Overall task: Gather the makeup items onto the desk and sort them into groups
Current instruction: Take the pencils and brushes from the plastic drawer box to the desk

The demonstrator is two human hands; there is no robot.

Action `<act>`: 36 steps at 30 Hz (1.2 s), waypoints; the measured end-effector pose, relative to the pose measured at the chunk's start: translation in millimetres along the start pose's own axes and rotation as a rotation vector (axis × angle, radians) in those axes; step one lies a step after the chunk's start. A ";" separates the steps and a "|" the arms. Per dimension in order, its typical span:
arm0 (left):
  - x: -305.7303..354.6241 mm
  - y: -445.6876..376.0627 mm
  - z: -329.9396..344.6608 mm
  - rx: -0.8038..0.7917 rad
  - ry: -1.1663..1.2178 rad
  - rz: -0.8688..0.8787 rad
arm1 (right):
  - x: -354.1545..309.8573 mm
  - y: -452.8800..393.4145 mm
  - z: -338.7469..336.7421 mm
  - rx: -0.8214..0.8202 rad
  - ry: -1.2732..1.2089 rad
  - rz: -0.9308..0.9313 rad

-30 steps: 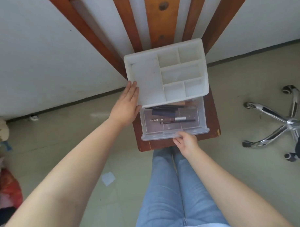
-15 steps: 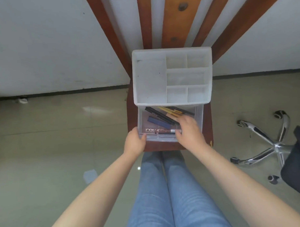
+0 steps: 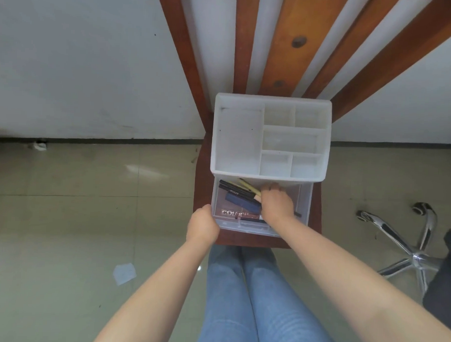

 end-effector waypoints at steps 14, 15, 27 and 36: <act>56.7 21.5 -8.6 0.227 -0.574 0.487 | 21.6 53.3 -15.6 0.018 -0.020 -0.111; 65.4 20.1 -2.4 0.215 -0.639 0.549 | 29.3 61.5 -14.8 0.029 -0.040 -0.103; 86.3 -36.9 41.4 -0.048 -1.112 0.469 | 108.5 95.2 72.4 0.051 -0.808 0.267; 95.6 -34.9 49.7 -0.075 -1.164 0.526 | 90.5 82.2 88.5 0.062 -1.514 0.296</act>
Point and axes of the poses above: each hand's wrist, its own y-axis away from the middle knuckle, its own z-axis out of the palm, x = y × z, the point moved 8 cm from there along -y, towards the middle knuckle, and after that the axes turned 11 degrees about -x, right-handed, at the moved point
